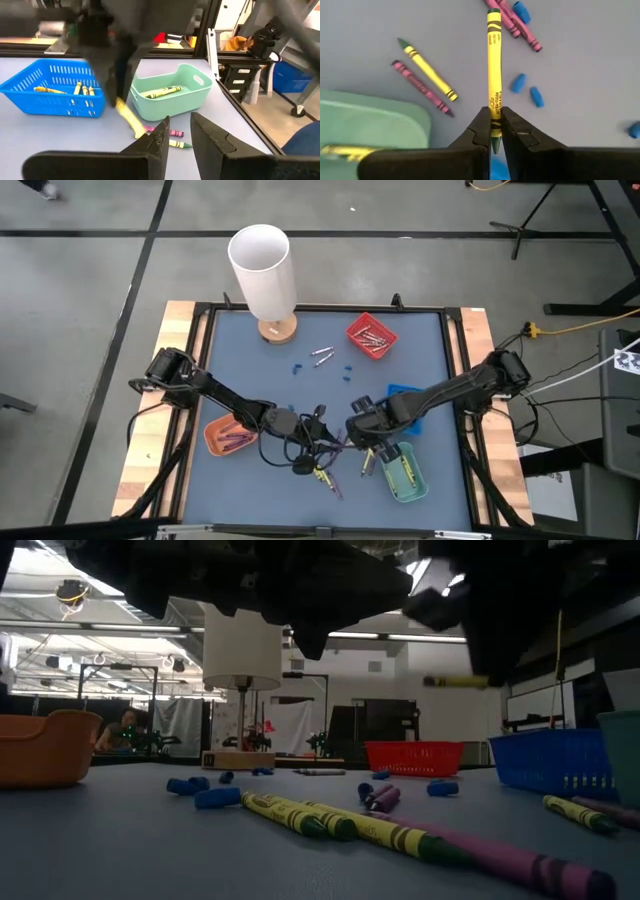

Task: Sort crayons
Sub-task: Put the green crayon into the green bin

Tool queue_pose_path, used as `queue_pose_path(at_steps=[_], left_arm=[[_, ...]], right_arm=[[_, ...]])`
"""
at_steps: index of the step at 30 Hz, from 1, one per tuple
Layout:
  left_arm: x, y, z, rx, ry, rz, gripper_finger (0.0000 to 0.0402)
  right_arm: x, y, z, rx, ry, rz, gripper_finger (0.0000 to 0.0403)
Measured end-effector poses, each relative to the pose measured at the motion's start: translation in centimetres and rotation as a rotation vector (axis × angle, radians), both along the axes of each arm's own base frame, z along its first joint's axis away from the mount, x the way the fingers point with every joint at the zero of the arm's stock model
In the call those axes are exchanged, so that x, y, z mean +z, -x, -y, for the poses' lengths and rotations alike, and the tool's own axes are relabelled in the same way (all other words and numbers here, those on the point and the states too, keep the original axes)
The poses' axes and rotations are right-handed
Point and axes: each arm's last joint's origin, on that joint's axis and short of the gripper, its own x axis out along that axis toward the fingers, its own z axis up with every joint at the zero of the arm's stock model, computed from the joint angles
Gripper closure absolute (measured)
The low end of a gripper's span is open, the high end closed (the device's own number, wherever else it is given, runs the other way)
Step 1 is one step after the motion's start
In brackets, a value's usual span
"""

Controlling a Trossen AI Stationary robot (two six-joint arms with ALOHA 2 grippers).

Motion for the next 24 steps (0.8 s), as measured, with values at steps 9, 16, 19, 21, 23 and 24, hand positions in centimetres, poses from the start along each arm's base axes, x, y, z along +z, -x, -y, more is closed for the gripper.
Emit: queue_pose_path(at_steps=[9,16,19,21,23,24], left_arm=[[0.0,0.0,0.0,-0.001,0.000,0.000,0.0337],[0.0,0.0,0.0,-0.001,0.000,0.000,0.0337],[0.0,0.0,0.0,-0.001,0.000,0.000,0.0337],[0.0,0.0,0.0,-0.001,0.000,0.000,0.0337],[0.0,0.0,0.0,-0.001,0.000,0.000,0.0337],[0.0,0.0,0.0,-0.002,0.000,0.000,0.0337]], right_arm=[[1.4,2.2,-3.8,-0.008,-0.010,-0.064,0.0377],[1.3,4.5,-6.3,-0.137,-0.001,-0.142,0.0377],[1.3,5.5,-7.2,-0.208,0.008,-0.172,0.0377],[1.3,6.1,-7.7,-0.252,0.014,-0.189,0.0377],[1.3,6.6,-8.1,-0.302,0.018,-0.201,0.0377],[1.2,6.8,-8.4,-0.330,0.018,-0.206,0.0377]])
